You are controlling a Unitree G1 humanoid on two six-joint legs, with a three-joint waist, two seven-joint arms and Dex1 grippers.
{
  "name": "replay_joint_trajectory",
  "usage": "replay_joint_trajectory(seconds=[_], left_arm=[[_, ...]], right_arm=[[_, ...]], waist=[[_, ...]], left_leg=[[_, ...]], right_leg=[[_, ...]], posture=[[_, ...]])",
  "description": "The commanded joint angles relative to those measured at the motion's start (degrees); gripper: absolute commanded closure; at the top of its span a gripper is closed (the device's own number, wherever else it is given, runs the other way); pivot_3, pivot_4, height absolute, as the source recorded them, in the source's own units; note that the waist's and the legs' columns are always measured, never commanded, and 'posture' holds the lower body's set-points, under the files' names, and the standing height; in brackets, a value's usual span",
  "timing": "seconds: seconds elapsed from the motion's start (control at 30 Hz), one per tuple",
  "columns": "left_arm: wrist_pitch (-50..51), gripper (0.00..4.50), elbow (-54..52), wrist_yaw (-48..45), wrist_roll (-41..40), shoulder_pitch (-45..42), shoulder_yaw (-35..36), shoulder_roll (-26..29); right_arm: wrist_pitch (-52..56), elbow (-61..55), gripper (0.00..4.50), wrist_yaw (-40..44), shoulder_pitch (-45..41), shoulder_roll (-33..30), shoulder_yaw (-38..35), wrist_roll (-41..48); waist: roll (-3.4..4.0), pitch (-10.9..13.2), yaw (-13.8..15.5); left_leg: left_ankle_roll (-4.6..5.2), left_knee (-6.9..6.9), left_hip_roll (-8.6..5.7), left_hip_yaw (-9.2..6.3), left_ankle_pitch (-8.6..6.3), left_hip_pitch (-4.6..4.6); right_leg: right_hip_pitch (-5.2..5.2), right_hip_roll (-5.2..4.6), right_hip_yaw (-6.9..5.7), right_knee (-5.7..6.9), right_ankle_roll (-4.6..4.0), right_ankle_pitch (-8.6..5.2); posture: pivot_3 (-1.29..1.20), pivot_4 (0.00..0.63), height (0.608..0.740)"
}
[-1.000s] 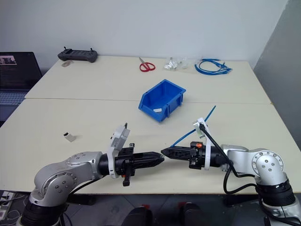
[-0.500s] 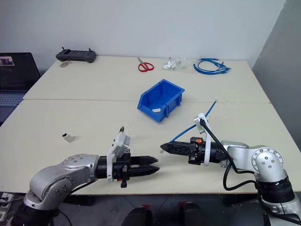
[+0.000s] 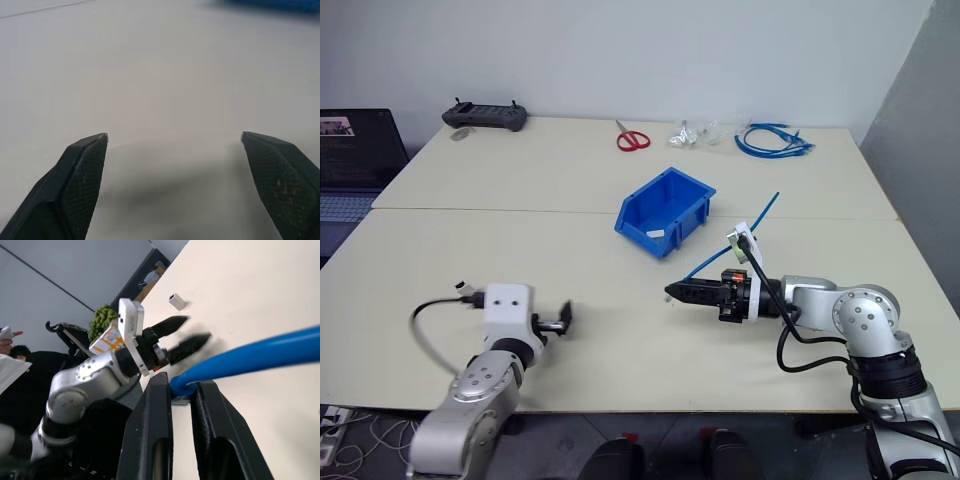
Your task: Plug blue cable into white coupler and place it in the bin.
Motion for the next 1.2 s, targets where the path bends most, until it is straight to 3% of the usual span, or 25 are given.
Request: replay_joint_trajectory(seconds=[0.03, 0.17, 0.6, 0.7, 1.2], left_arm=[[-4.0, 0.09, 4.9, 11.8, 5.4, -4.4, 6.8, -6.5], [-8.0, 0.09, 12.2, 16.2, 6.1, -8.8, 11.9, -8.7], [-18.8, 0.09, 29.1, 9.0, 2.0, -18.0, 16.8, -2.9], [-20.0, 0.51, 30.0, 8.3, 2.1, -18.5, 16.7, -2.5], [-21.9, 3.73, 32.5, 8.9, 2.5, -20.4, 17.8, -0.9]], right_arm=[[0.2, 0.5, 4.29, 4.0, -3.1, 1.0, 0.0, -2.9], [0.7, 1.5, 4.29, 5.6, -4.3, 1.5, -0.2, -5.3], [3.1, -0.7, 4.29, 6.1, -3.6, 1.8, -2.5, -7.1], [3.6, -1.1, 4.29, 5.6, -3.3, 1.9, -3.2, -7.0], [5.6, -2.3, 4.29, 4.7, -2.6, 2.2, -4.9, -7.4]], waist=[[-0.04, 0.0, 0.1], [-0.10, 0.0, 0.1], [-0.11, 0.0, 0.0], [-0.11, 0.0, 0.0], [-0.11, 0.0, 0.0]], left_leg=[[0.00, 0.04, -0.05, 0.00, 0.00, 0.00], [0.00, 0.04, -0.05, 0.00, 0.00, -0.03], [0.00, 0.04, -0.08, 0.02, 0.00, -0.03], [0.00, 0.04, -0.08, 0.02, 0.00, -0.04], [0.00, 0.04, -0.06, 0.02, 0.00, -0.04]], right_leg=[[0.00, -0.02, -0.03, 0.05, 0.01, 0.01], [0.02, 0.02, -0.04, 0.01, 0.02, 0.02], [0.01, -0.02, -0.04, 0.05, 0.00, 0.03], [0.01, -0.02, -0.04, 0.04, 0.00, 0.03], [0.01, -0.04, -0.05, 0.03, 0.01, 0.03]], posture=[[0.00, 0.150, 0.740], [0.00, 0.150, 0.740], [0.00, 0.150, 0.740], [0.00, 0.150, 0.740], [0.00, 0.150, 0.740]])
